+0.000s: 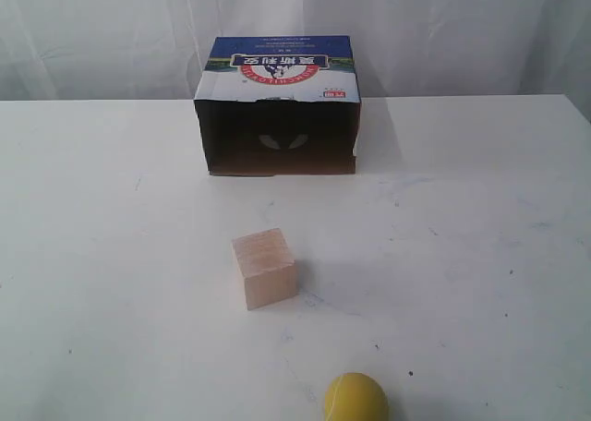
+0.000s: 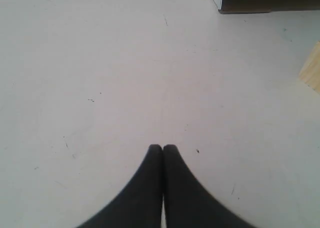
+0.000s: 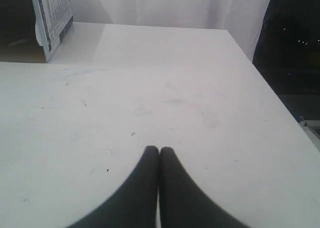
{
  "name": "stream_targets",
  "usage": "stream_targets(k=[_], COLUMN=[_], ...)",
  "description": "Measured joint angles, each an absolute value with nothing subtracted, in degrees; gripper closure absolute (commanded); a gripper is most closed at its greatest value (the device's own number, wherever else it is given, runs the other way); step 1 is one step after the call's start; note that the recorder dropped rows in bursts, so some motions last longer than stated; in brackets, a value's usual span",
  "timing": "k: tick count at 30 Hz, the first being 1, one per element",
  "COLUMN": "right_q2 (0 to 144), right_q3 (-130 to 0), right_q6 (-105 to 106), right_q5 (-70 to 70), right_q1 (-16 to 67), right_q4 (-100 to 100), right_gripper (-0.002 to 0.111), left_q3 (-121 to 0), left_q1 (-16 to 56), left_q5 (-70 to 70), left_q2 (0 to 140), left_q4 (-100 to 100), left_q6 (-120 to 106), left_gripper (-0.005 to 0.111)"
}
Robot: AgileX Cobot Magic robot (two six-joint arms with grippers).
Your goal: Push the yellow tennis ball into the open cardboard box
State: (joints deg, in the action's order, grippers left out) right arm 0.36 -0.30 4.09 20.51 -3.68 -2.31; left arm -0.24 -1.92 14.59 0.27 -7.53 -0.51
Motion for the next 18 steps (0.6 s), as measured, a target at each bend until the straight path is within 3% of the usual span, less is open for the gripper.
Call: stream_targets(k=[11, 14, 18], right_q2=[0.36, 0.36, 0.26], right_q3=[-0.27, 0.00, 0.10], right_q6=[5.59, 0.00, -17.56], right_q5=[16.43, 4.27, -21.95], right_q1=[-3.68, -3.68, -3.68], right_q4=[1.27, -5.67, -16.15], right_gripper=[0.108, 0.108, 0.108], left_q3=[-0.24, -0.24, -0.24], left_q1=[-1.92, -1.92, -1.92], left_q5=[14.59, 14.59, 14.59], left_q2=[0.27, 0.27, 0.27], left_q4=[-7.53, -7.53, -7.53], left_q6=[-0.51, -0.51, -0.51], left_gripper=[0.107, 0.107, 0.107])
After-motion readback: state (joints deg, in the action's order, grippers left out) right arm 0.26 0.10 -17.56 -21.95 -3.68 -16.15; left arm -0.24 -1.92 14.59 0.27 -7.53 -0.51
